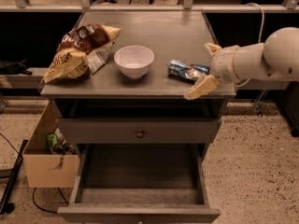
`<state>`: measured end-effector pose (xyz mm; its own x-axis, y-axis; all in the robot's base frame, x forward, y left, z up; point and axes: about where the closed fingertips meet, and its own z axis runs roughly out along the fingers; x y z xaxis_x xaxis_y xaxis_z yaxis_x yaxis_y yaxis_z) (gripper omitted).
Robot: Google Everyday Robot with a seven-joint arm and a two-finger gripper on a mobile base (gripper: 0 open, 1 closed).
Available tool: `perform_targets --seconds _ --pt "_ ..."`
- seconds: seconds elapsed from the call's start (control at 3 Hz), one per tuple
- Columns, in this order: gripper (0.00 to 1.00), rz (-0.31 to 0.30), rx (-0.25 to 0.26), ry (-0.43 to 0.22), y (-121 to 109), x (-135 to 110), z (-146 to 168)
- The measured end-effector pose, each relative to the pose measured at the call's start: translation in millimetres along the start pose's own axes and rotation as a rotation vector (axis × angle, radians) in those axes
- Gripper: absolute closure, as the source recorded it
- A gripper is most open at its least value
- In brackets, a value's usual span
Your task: Pick redbull can from middle drawer and place on counter
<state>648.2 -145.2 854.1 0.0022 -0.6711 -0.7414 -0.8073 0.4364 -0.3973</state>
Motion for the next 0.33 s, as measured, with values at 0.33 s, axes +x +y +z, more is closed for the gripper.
perform_targets --seconds 0.33 --pt "0.00 0.000 0.000 0.000 0.0 0.0 0.0"
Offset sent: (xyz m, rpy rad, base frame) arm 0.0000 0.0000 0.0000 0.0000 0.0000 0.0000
